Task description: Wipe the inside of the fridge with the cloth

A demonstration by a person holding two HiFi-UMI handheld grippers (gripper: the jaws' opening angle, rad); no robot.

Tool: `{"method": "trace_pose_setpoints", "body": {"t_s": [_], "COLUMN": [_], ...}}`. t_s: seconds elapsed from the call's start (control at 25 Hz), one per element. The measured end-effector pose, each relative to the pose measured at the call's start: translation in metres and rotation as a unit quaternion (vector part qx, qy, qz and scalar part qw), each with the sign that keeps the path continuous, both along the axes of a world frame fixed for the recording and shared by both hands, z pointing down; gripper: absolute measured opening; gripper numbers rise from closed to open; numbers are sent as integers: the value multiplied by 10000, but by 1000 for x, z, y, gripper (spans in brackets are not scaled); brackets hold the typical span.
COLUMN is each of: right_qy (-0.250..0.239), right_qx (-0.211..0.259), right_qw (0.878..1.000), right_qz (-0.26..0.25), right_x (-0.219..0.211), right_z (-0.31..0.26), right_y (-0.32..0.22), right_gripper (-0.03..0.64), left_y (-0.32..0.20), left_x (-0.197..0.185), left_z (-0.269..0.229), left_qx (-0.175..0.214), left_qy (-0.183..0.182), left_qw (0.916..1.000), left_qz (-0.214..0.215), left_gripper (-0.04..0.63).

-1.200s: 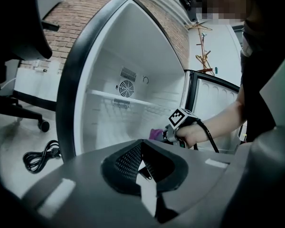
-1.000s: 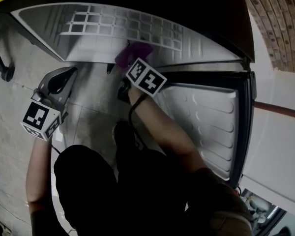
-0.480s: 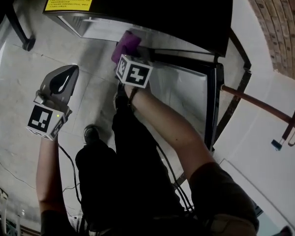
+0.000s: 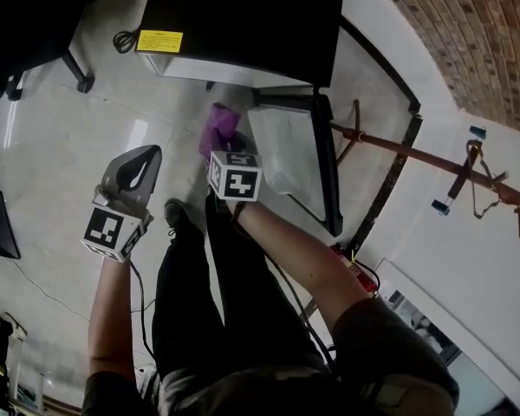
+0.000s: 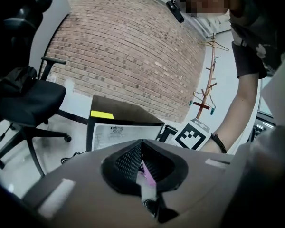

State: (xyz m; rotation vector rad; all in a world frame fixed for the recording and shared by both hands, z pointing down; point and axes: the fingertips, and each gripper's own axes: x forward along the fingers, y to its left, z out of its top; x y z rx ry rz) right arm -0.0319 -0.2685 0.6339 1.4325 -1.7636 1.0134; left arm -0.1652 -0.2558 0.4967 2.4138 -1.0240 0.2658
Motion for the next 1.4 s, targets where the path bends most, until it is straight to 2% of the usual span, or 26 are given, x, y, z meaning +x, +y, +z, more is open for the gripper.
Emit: {"method": "trace_pose_setpoints", "body": {"t_s": [0.16, 0.6, 0.76, 0.92, 1.2, 1.4], "right_qy": [-190, -460, -676, -873, -1354, -1895], "right_qx": [18, 384, 473, 719, 1089, 1150], "right_qw": [9995, 9948, 9944, 9928, 9843, 9750], "right_qz": [238, 819, 665, 393, -310, -179], "right_x": [-5, 12, 25, 39, 72, 127], "right_z": [-58, -205, -252, -284, -332, -357], "right_y": [24, 81, 98, 121, 178, 243], "right_gripper": [86, 86, 86, 86, 86, 86], "left_y": [11, 57, 80, 103, 164, 234], "left_x": [2, 8, 6, 18, 63, 106], "left_z": [-48, -167, -202, -241, -293, -309], "left_qx": [318, 537, 559, 765, 1220, 1244], "left_qy": [49, 336, 241, 263, -50, -13], "left_qw": [9994, 9978, 9981, 9963, 9913, 9888], "left_qz": [127, 168, -25, -304, -492, -826], "left_gripper": [17, 17, 17, 17, 17, 17]}}
